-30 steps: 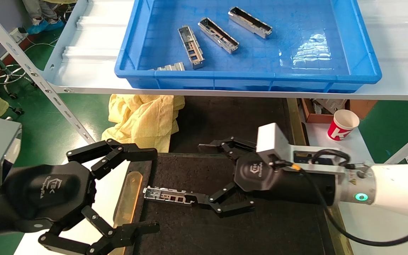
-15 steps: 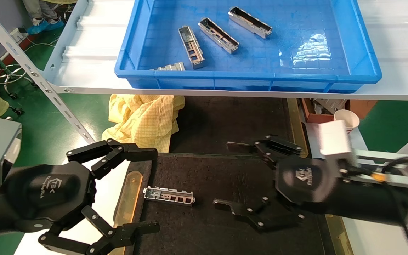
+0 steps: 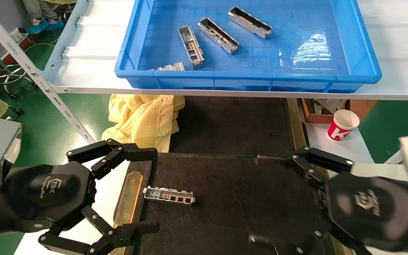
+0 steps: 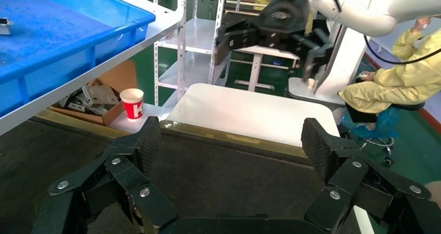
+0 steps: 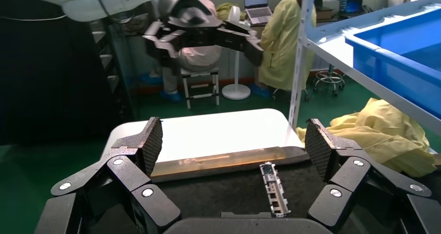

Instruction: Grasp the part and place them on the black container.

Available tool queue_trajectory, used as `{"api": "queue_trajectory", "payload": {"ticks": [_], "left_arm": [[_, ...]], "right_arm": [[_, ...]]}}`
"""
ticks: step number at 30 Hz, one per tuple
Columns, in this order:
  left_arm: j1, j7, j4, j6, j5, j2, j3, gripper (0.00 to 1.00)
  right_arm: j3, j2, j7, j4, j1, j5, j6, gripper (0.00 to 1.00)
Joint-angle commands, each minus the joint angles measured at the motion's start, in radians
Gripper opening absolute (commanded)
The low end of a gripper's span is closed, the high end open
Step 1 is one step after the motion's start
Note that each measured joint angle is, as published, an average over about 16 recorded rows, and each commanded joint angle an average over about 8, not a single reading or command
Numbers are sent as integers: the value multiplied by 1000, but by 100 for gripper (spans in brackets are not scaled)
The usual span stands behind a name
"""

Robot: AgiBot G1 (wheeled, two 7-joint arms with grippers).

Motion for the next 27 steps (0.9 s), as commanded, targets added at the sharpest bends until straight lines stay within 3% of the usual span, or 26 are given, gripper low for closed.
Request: {"api": "queue_trajectory", "payload": {"ticks": [1,27], "left_arm": [[0,0,0,0,0,0,0,100],[0,0,0,0,0,0,0,100]], "right_arm": [[26,23,18,30,-17,7,-8,100],[20,19,15,23,-14,8,-6,100]]}}
